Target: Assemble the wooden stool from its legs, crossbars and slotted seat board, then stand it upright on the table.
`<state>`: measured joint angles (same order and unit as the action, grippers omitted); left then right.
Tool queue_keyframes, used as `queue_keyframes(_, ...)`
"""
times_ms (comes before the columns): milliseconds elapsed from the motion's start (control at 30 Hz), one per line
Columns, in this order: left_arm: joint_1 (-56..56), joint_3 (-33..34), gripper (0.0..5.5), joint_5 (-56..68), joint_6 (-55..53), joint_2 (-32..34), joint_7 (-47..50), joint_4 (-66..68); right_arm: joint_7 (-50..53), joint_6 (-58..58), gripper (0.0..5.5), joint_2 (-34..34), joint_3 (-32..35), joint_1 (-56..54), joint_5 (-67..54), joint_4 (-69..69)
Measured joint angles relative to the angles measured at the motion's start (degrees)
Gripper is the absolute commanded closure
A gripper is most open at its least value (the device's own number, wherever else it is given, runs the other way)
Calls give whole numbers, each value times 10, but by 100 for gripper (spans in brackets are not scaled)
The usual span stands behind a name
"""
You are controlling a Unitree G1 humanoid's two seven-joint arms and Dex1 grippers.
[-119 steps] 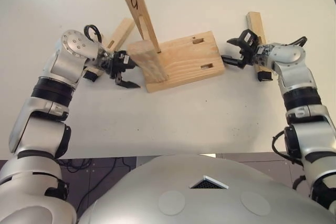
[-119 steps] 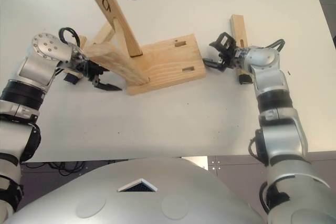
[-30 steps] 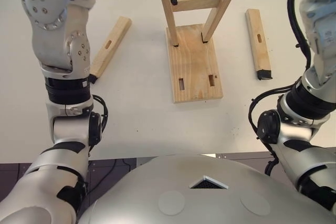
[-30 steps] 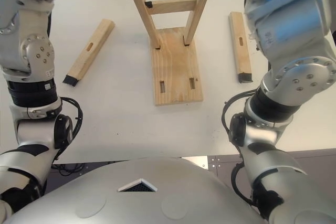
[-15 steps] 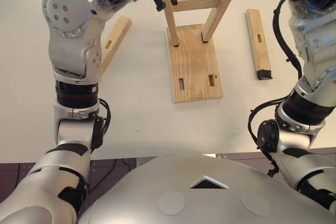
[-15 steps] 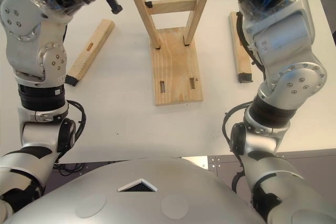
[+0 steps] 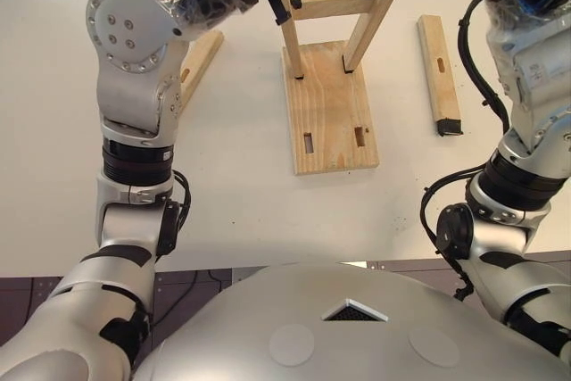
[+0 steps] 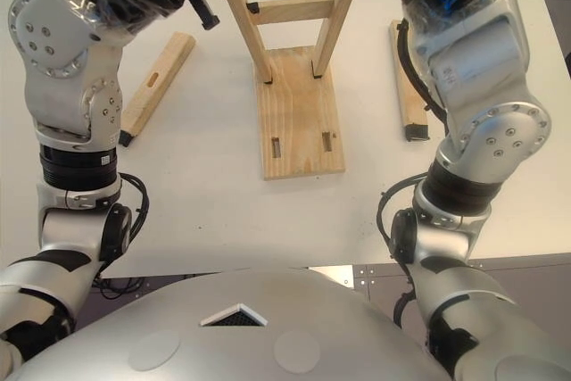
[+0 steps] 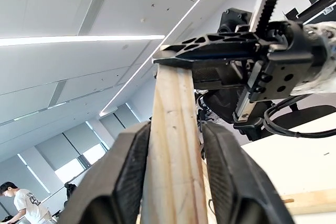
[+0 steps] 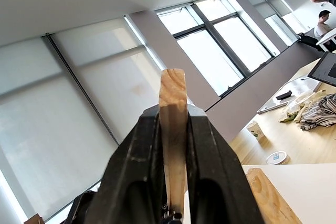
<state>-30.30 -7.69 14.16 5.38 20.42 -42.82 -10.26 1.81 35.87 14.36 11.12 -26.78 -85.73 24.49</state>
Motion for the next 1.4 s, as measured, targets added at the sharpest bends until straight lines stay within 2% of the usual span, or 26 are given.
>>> queue_keyframes(67, 7, -8, 304, -14, 0, 16, -8, 10, -11, 0, 511, 19, 13, 0, 18, -10)
queue_keyframes(200, 22, -23, 250, -43, -2, 34, -21, 48, -73, -21, 511, 126, 103, 25, 104, -58)
queue_keyframes(267, 21, -12, 230, -52, -14, 28, 7, 59, -101, -27, 511, 178, 134, 73, 168, -76)
queue_keyframes(300, 17, 4, 229, -51, -28, 14, 37, 67, -95, -26, 511, 182, 133, 97, 202, -62)
queue_keyframes(433, -2, 60, 229, -10, -91, -31, 118, 72, -85, -46, 511, 177, 59, 159, 345, -19)
queue_keyframes(567, -2, 67, 229, -5, -104, -44, 134, 66, -107, -111, 511, 152, -2, 211, 476, -70)
queue_keyframes(767, 4, 69, 229, -5, -106, -46, 136, 67, -128, -194, 511, 110, 22, 229, 544, -156)
queue_keyframes(1067, 6, 67, 229, -5, -106, -52, 135, 68, -173, -247, 511, 85, 33, 212, 574, -260)
queue_keyframes(1400, 7, 63, 229, -4, -106, -53, 131, 78, -201, -276, 511, 85, 39, 181, 594, -317)
